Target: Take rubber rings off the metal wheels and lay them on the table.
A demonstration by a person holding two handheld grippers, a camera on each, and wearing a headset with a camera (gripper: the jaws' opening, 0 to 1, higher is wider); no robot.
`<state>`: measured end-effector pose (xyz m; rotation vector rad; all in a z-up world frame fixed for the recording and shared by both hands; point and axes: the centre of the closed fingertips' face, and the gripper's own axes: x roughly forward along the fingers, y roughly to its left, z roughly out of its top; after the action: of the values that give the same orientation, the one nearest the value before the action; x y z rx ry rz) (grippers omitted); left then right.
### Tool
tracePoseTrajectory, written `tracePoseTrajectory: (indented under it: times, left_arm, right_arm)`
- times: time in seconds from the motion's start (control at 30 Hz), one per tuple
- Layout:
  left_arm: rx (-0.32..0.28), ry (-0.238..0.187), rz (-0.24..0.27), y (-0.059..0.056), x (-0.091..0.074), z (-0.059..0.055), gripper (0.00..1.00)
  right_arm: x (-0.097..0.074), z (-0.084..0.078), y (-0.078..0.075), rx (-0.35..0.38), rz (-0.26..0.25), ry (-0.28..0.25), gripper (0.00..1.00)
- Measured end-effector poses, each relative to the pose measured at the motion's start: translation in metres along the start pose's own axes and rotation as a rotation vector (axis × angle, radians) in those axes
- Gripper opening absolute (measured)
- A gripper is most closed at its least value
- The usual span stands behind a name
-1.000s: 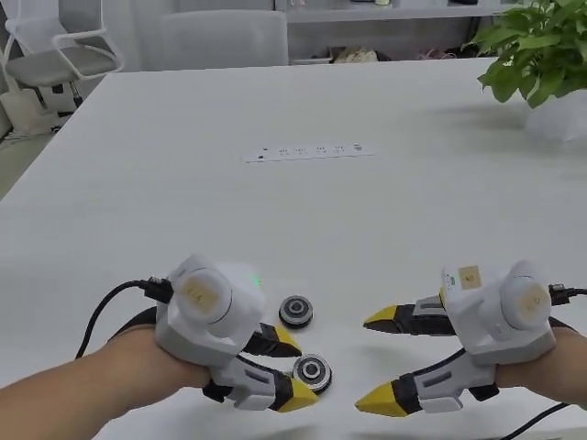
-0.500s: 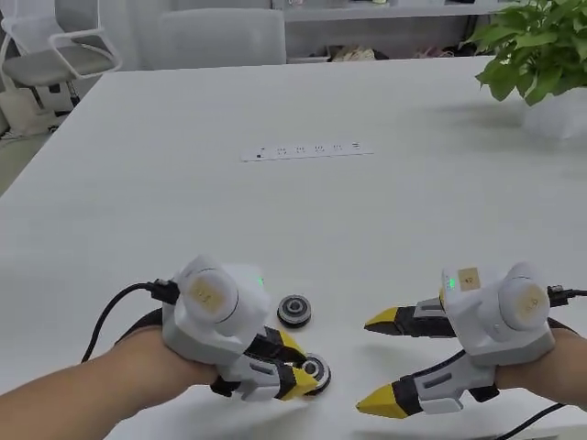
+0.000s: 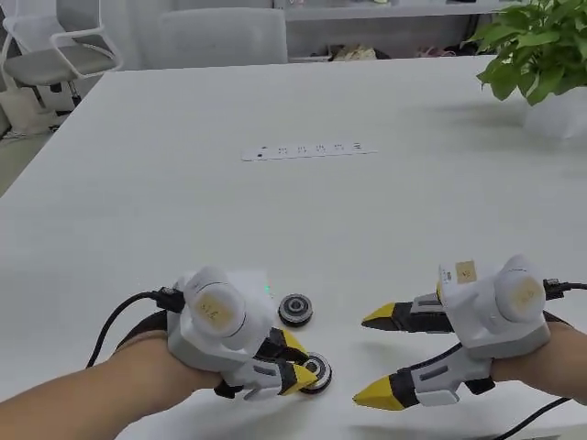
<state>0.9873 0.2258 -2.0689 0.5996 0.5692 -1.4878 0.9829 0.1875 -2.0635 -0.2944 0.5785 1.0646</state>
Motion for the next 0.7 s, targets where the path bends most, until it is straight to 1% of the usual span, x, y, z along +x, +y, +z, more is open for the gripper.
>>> tracePoseTrajectory:
  times: [0.27, 0.33, 0.57, 0.7]
  left_arm:
    - [-0.001, -0.001, 0.012, 0.001, 0.0, 0.0, 0.08]
    - [0.0, 0.0, 0.014, 0.001, 0.0, 0.0, 0.08]
    - [0.002, 0.001, 0.018, 0.001, 0.0, 0.0, 0.08]
    - [0.002, 0.0, 0.019, 0.002, 0.0, 0.0, 0.08]
  right_arm:
    - [0.001, 0.007, -0.001, -0.014, 0.011, -0.003, 0.54]
    - [0.003, 0.01, -0.001, -0.022, 0.011, -0.002, 0.55]
    - [0.009, 0.015, 0.002, -0.033, 0.042, 0.016, 0.54]
    - [0.013, 0.017, 0.005, -0.042, 0.065, 0.026, 0.51]
